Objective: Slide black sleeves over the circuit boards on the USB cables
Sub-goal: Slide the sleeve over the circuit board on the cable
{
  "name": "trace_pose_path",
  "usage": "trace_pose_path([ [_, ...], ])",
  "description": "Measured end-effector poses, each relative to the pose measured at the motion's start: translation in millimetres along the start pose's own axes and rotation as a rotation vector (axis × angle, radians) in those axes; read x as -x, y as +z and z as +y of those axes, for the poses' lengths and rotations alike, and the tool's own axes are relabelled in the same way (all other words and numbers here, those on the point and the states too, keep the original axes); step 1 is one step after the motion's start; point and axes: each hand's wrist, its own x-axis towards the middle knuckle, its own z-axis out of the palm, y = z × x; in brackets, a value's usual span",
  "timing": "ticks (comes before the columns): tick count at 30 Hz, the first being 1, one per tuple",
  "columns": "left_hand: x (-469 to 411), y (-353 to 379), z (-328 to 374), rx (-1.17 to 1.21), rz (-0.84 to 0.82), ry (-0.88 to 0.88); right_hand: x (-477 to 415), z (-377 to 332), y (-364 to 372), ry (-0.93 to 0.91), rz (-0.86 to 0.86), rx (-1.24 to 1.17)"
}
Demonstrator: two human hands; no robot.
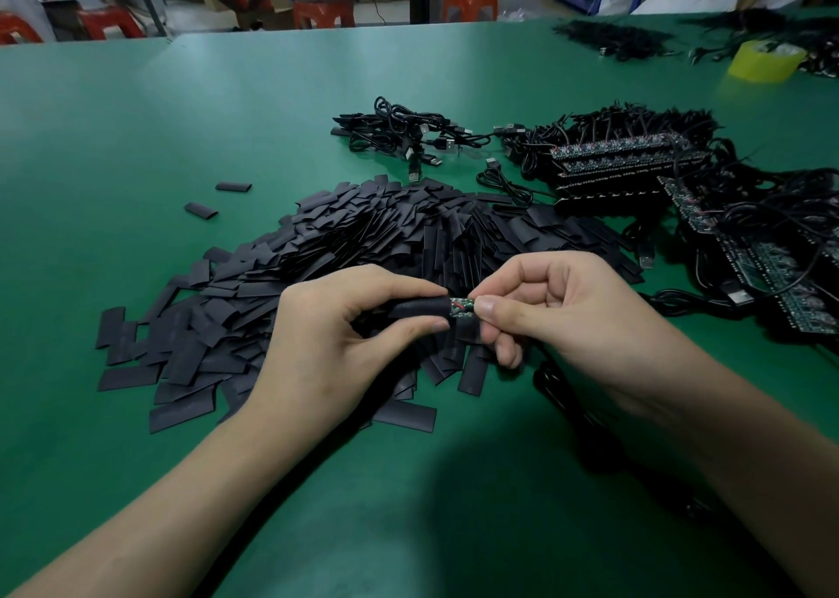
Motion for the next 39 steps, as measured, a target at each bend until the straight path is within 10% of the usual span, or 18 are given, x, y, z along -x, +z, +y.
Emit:
trace_pose_path([
  [39,3.4,1.9,2.8,0.043,0.008,0.001,3.3,-2.8,2.5,0.069,-0.083,-0.045],
])
